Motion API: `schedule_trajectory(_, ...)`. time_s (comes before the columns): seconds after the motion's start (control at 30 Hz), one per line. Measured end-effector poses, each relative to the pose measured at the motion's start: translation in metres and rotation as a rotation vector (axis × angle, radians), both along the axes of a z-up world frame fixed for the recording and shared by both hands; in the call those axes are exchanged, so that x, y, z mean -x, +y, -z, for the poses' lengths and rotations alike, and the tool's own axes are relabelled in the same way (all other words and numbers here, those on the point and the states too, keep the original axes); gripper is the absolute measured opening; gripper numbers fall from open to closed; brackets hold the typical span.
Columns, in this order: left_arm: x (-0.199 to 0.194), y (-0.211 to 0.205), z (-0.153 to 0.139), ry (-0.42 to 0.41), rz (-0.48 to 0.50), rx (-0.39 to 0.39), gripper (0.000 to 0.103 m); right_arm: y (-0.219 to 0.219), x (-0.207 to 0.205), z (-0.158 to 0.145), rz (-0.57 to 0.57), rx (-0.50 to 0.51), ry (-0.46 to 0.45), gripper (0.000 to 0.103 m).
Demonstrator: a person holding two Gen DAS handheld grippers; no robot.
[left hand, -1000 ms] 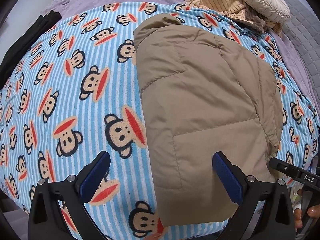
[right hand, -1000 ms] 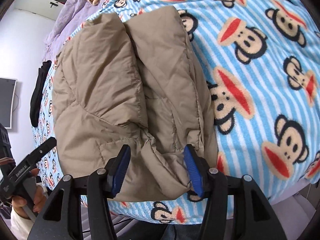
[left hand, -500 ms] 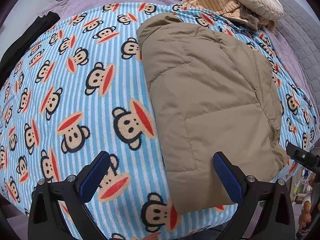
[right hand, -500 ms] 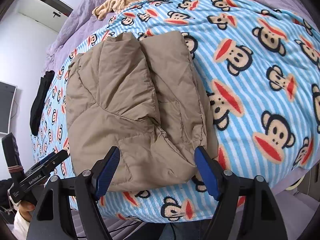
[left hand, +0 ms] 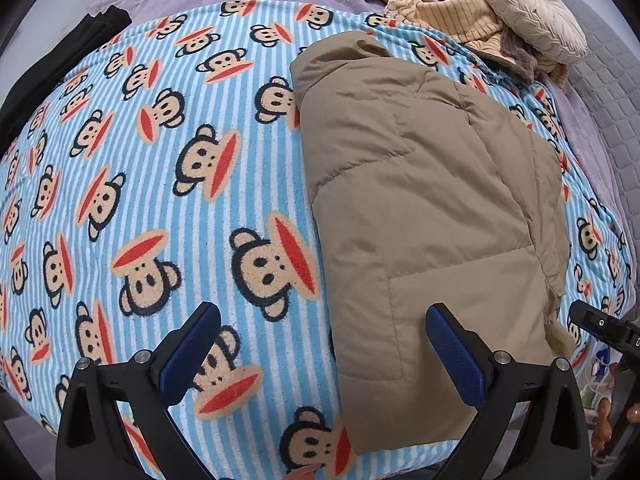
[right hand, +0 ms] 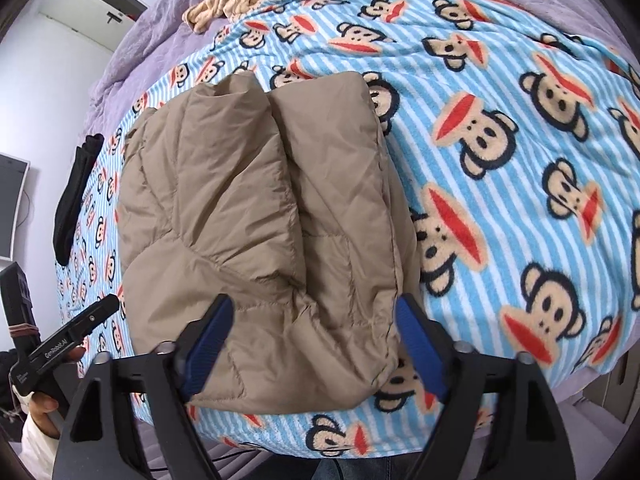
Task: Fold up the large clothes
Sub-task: 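Move both open tools to the folded jacket's edge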
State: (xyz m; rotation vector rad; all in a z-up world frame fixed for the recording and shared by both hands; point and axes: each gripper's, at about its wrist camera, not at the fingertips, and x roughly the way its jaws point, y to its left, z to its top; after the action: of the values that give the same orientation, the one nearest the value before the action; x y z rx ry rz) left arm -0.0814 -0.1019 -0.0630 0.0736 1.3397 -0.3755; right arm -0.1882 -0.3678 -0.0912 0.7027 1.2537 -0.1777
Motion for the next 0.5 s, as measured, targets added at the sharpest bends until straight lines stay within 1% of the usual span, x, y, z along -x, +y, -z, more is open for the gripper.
schedule_trajectory(0.03,-0.002,-0.002,0.001,0.002,-0.002,0.0,0.102,-0.004,-0.004,0.001,-0.002,-0.006,-0.001,0.103)
schedule_trajectory(0.2,-0.013,-0.017,0.006,0.018,-0.01,0.001,0.102,-0.025,-0.023,0.005,-0.033,-0.016,0.004,0.103)
schedule_trajectory(0.3,-0.019,-0.024,0.009,0.025,-0.013,0.016,0.102,-0.036,-0.033,0.013,-0.056,-0.045,0.012,0.103)
schedule_trajectory(0.43,-0.029,-0.029,0.015,0.058,-0.004,0.074,0.102,-0.04,-0.044,0.017,-0.106,-0.128,-0.008,0.103)
schedule_trajectory(0.5,-0.035,-0.032,0.021,0.086,0.007,0.114,0.102,-0.036,-0.053,0.019,-0.149,-0.142,-0.006,0.103)
